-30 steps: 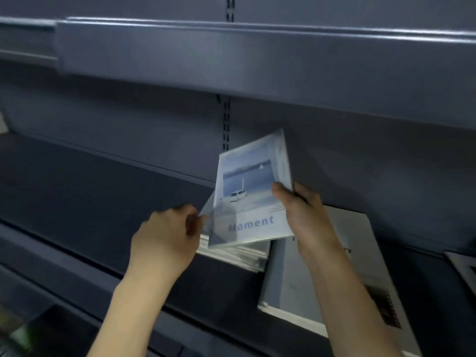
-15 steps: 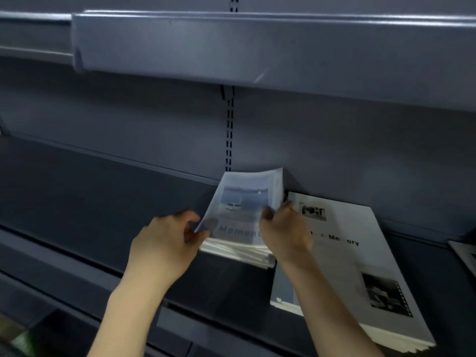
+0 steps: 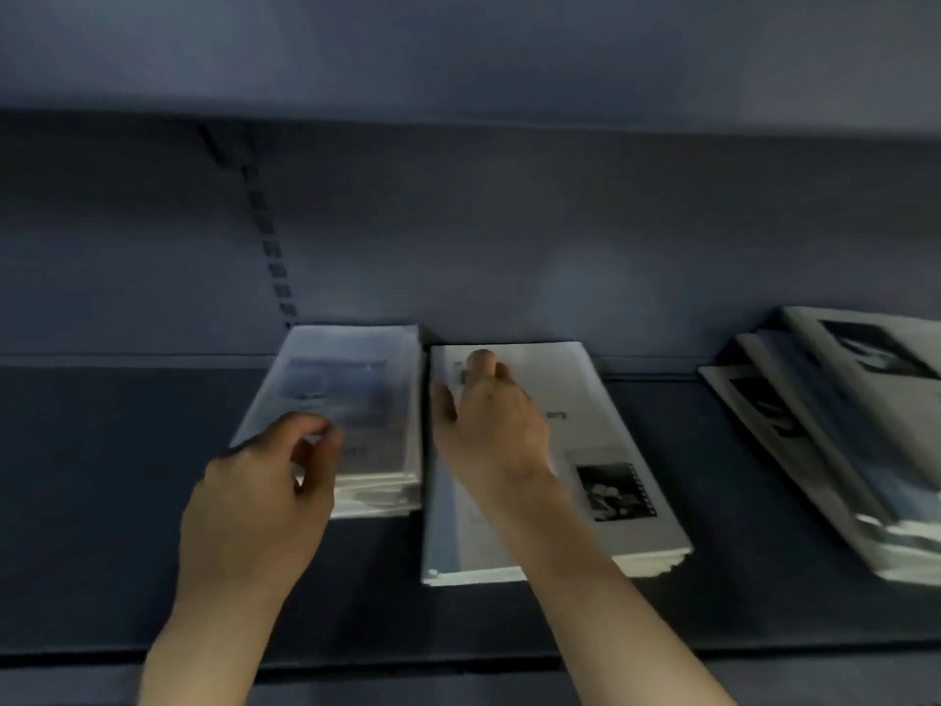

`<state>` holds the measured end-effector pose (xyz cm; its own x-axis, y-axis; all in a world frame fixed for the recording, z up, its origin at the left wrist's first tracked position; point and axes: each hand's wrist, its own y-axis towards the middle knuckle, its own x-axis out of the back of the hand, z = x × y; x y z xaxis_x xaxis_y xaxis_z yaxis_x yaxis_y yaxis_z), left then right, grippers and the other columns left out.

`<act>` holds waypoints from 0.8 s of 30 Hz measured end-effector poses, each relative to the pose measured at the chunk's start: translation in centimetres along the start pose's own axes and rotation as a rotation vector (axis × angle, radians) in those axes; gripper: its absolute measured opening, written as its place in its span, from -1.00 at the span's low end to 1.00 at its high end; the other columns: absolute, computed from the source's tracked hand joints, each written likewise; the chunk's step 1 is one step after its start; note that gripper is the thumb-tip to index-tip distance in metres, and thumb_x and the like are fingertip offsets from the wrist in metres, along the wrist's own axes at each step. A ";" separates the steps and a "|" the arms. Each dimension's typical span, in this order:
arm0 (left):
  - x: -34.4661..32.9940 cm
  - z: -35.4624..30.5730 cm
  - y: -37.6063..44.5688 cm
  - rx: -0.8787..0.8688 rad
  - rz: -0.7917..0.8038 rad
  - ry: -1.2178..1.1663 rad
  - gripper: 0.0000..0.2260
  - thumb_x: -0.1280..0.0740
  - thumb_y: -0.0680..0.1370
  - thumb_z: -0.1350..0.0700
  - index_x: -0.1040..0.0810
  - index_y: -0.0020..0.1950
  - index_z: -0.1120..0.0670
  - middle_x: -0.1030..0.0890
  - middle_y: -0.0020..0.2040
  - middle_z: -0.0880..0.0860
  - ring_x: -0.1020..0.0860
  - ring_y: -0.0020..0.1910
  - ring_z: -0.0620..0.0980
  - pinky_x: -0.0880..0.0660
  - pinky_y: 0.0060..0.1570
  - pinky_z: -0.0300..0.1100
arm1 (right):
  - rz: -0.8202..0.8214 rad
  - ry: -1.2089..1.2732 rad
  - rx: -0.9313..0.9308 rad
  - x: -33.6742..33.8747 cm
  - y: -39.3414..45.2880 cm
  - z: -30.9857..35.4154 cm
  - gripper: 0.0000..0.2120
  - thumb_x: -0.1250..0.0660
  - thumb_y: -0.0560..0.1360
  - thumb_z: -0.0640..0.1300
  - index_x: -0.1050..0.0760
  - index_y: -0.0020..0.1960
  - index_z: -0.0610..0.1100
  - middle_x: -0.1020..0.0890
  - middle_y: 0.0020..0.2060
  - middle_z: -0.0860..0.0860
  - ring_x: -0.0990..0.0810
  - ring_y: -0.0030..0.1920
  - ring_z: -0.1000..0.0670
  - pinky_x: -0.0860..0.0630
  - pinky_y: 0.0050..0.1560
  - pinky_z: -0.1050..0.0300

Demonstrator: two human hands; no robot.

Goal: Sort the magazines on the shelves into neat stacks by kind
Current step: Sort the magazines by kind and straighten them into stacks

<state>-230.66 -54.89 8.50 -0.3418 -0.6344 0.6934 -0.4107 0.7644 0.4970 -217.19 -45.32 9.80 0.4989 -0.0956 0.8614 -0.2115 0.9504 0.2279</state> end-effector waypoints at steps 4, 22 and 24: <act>-3.7 -3.8 0.1 -0.139 0.087 -0.123 -0.89 -0.32 0.49 0.08 -0.61 -0.10 0.07 -0.59 -0.35 -0.02 -0.50 -0.45 -0.06 -0.40 -0.43 -0.25 | -0.081 -0.085 0.043 4.3 -1.4 -5.0 -0.72 -0.11 0.61 0.01 -0.40 0.22 -0.11 -0.57 0.02 -0.06 -0.57 0.01 -0.09 -0.48 -0.12 0.11; -15.9 -27.7 -5.4 -0.401 0.269 -0.259 -0.84 -0.27 0.53 -0.02 -0.59 -0.13 0.01 -0.61 -0.34 -0.08 -0.58 -0.37 -0.05 -0.49 -0.38 -0.16 | -0.208 -0.202 -0.236 21.1 -8.2 -29.7 -0.69 -0.21 0.54 0.12 -0.47 0.20 0.01 -0.64 -0.02 0.03 -0.58 0.04 -0.05 -0.50 -0.02 0.12; -16.9 -30.0 -5.3 -0.400 0.295 -0.233 -0.83 -0.26 0.53 -0.06 -0.57 -0.13 -0.01 -0.63 -0.28 -0.07 -0.60 -0.26 0.00 -0.52 -0.29 -0.10 | -0.209 -0.216 -0.224 21.7 -8.3 -31.7 -0.69 -0.21 0.54 0.13 -0.47 0.20 0.02 -0.63 -0.02 0.04 -0.56 0.06 -0.03 -0.48 -0.03 0.15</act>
<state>-197.34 -44.77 9.83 -0.5905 -0.3604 0.7221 0.0686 0.8691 0.4898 -177.94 -45.93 12.24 0.3177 -0.3320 0.8882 0.0770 0.9426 0.3248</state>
